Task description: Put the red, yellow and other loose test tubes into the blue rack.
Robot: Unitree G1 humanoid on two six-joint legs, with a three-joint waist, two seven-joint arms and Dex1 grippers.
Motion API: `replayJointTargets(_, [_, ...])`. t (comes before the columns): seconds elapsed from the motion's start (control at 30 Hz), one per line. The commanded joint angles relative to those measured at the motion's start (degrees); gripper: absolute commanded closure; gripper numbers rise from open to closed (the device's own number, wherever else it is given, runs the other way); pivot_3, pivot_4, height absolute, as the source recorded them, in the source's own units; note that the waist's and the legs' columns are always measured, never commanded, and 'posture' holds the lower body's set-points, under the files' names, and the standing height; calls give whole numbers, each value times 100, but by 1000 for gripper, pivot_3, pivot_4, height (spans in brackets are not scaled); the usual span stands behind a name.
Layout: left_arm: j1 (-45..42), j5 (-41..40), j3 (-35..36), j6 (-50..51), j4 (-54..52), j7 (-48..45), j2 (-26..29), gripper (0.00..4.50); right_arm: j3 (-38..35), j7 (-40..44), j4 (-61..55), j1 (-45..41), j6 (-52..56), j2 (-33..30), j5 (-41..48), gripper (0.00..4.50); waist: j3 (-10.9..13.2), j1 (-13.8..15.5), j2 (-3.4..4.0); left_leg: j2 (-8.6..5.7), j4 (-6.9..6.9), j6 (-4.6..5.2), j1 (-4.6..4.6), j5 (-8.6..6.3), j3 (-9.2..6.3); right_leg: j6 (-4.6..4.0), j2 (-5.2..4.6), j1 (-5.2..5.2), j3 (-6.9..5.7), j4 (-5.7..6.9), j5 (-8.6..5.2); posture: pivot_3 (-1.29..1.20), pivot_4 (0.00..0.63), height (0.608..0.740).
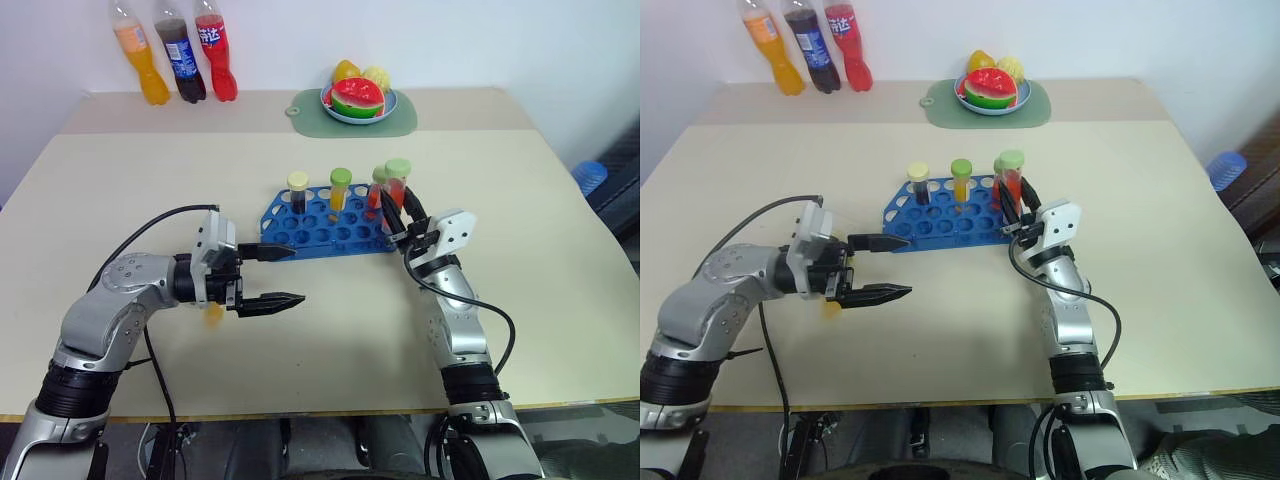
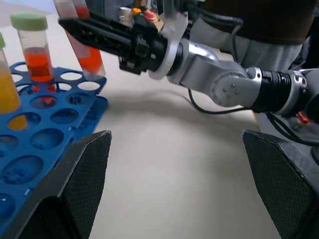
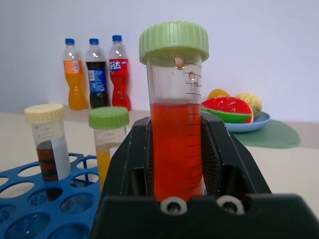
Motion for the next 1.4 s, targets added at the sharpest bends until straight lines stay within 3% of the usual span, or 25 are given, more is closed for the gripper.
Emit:
replayJointTargets(0.03, [14, -140, 176, 48, -242, 56, 68, 186, 16, 84, 252, -120, -323, 67, 71, 3716, 0, 0, 0, 0, 0, 0, 0, 0, 0, 0, 0, 0, 0, 0, 0, 0, 150, 740])
replayJointTargets(0.5, [266, -254, 395, 142, -500, 259, 165, 186, 55, 442, 1453, -489, -844, 277, 161, 3716, -2, -122, -3, 2, -4, 0, 8, 0, 0, 0, 0, 4, 0, 3, 0, 0, 150, 740])
replayJointTargets(0.73, [252, -618, 571, 312, -451, 554, -78, 186, 67, 555, 1242, -321, -956, -43, -31, 288, 0, -125, 0, 3, -7, -1, 11, 0, -1, 0, 0, 8, -1, 3, 0, 0, 150, 740])
replayJointTargets(0.9, [203, -1282, 960, 861, -627, 1236, -267, 186, 222, 861, -60, 278, -368, -761, -148, 288, -1, -89, -2, -2, -4, -1, 6, 0, -1, 1, -8, 8, -1, 1, 1, 0, 150, 740])
replayJointTargets(1.03, [43, -2094, 1322, 2039, -872, 2672, -226, 186, 213, 1413, -1475, 1015, 582, -1634, 167, 288, -1, -93, -2, -2, -4, 0, 9, 0, -5, 2, -7, 8, -1, 4, 1, 0, 150, 740])
replayJointTargets(1.17, [-400, -2990, 1704, 3441, -1057, 4855, 6, 186, -98, 1957, -2618, 1744, 1471, -2535, 780, 288, -1, -71, -9, -3, -2, 0, 8, 0, -8, 4, -8, 10, -1, 3, 1, 0, 150, 740])
replayJointTargets(1.27, [-1052, -3567, 1643, 4781, -678, 6316, 296, 186, -420, 2433, -3350, 2224, 2107, -3177, 1414, 288, 1, -11, -12, -3, 1, 0, 10, 0, -12, 4, -6, 14, -1, 4, 1, 0, 150, 740])
replayJointTargets(1.4, [-1612, -5339, 1236, 5233, 399, 8068, 636, 186, -658, 3115, -3868, 2751, 2514, -3846, 1873, 288, 0, 33, -16, -3, 1, 1, 21, -1, -12, 4, -3, 26, -1, 1, 0, 0, 150, 740])
